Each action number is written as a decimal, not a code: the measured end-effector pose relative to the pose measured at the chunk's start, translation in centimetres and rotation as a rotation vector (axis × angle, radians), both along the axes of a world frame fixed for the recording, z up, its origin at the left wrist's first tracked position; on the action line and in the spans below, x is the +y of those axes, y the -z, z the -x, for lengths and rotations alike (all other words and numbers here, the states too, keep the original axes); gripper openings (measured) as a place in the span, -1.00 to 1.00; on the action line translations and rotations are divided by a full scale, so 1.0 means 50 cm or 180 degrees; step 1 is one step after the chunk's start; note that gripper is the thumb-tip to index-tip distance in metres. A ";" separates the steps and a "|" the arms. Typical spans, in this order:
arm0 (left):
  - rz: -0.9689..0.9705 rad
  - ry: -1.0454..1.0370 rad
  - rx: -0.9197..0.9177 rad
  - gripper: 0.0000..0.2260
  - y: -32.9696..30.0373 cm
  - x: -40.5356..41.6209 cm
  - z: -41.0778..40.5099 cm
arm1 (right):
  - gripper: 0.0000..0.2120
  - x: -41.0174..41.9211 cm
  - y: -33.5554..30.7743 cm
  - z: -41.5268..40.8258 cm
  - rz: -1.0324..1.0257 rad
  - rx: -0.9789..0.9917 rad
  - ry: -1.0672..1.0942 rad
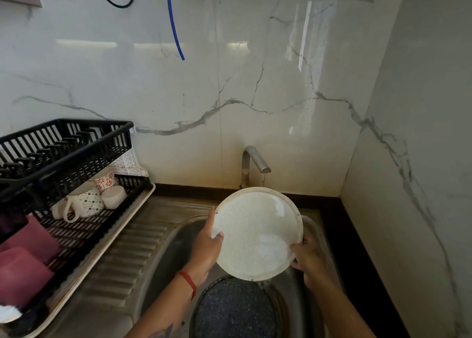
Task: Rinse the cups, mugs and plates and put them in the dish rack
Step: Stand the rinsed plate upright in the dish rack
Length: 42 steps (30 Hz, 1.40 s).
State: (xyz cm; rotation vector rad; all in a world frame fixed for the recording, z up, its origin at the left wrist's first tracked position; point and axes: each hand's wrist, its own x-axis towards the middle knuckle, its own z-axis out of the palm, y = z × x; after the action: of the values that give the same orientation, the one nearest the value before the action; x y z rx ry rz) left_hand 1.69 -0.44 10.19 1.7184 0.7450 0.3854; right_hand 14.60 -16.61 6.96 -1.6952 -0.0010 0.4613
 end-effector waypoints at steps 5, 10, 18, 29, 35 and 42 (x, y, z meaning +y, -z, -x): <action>0.0050 -0.0051 -0.0211 -0.34 -0.005 0.017 0.017 | -0.73 0.005 -0.041 0.004 0.0103 -0.0598 -0.0049; -0.0001 -0.0072 -0.0504 -0.44 -0.029 0.042 0.026 | -0.79 0.016 -0.087 0.002 0.0298 -0.1262 0.0287; -0.1095 0.0027 -0.0214 -0.67 -0.154 0.156 0.055 | -0.92 0.070 -0.233 0.029 0.0895 -0.2587 -0.0044; -0.2651 -0.0308 -0.0627 -0.83 -0.401 0.410 0.149 | -0.73 0.313 -0.440 0.048 0.0433 -0.3247 -0.0186; -0.1658 -0.0665 -0.1313 -0.83 -0.480 0.581 0.230 | -0.94 0.531 -0.475 0.077 -0.0298 -0.2509 -0.0724; -0.1087 -0.0983 -0.1291 -0.72 -0.498 0.810 0.303 | -0.96 0.788 -0.554 0.118 -0.0187 -0.3128 -0.1087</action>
State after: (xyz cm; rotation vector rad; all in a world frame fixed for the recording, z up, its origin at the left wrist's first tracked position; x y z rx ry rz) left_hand -13.47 40.04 35.09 1.7574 0.6687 1.0921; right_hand 8.70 22.81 34.64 -1.7130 -1.0139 -0.1644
